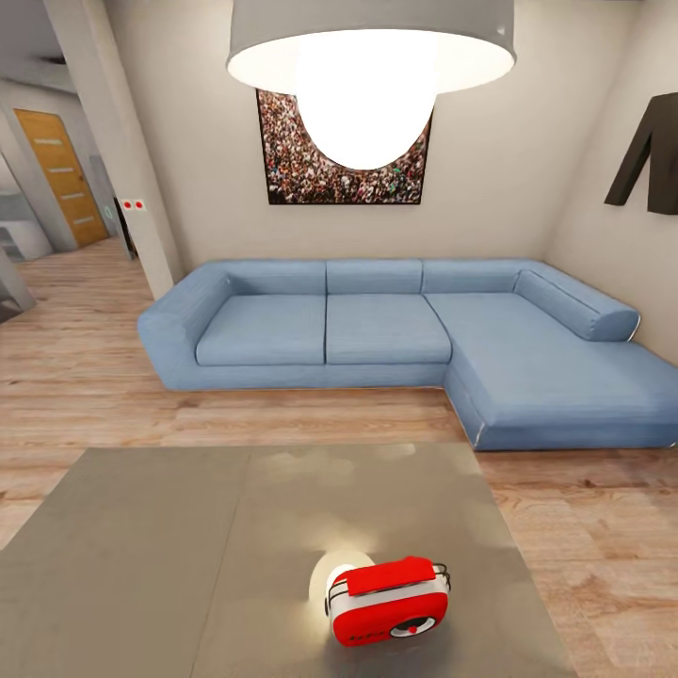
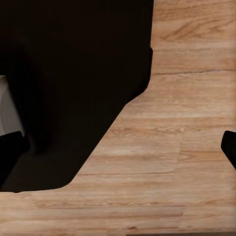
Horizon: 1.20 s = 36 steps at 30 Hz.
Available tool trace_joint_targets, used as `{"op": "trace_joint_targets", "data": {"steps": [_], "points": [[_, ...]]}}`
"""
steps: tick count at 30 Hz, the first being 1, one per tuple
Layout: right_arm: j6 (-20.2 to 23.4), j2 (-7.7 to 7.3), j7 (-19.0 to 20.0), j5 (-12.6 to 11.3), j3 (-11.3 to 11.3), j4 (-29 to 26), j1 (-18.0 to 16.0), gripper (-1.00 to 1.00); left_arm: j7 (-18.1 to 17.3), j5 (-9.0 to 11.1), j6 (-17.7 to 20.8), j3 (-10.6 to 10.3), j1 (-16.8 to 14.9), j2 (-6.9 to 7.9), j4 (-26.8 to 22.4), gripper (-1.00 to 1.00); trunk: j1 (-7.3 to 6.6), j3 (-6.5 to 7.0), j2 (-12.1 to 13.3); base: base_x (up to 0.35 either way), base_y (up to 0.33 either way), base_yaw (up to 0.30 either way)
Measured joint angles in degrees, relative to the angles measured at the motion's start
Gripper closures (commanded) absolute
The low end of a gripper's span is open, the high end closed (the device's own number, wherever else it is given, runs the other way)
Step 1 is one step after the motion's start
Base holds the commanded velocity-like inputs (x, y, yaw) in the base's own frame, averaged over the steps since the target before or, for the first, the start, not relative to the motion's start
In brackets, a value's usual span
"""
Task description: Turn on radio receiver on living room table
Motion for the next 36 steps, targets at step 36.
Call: {"op": "trace_joint_targets", "data": {"steps": [36], "points": [[-0.1,0.25,-0.2,-0.1,-0.1,0.0,0.0,-1.0,0.0,0.0,0.0,0.0,0.0,0.08,0.0,-1.0,0.0,-1.02,0.0,0.0,0.0,0.0]]}}
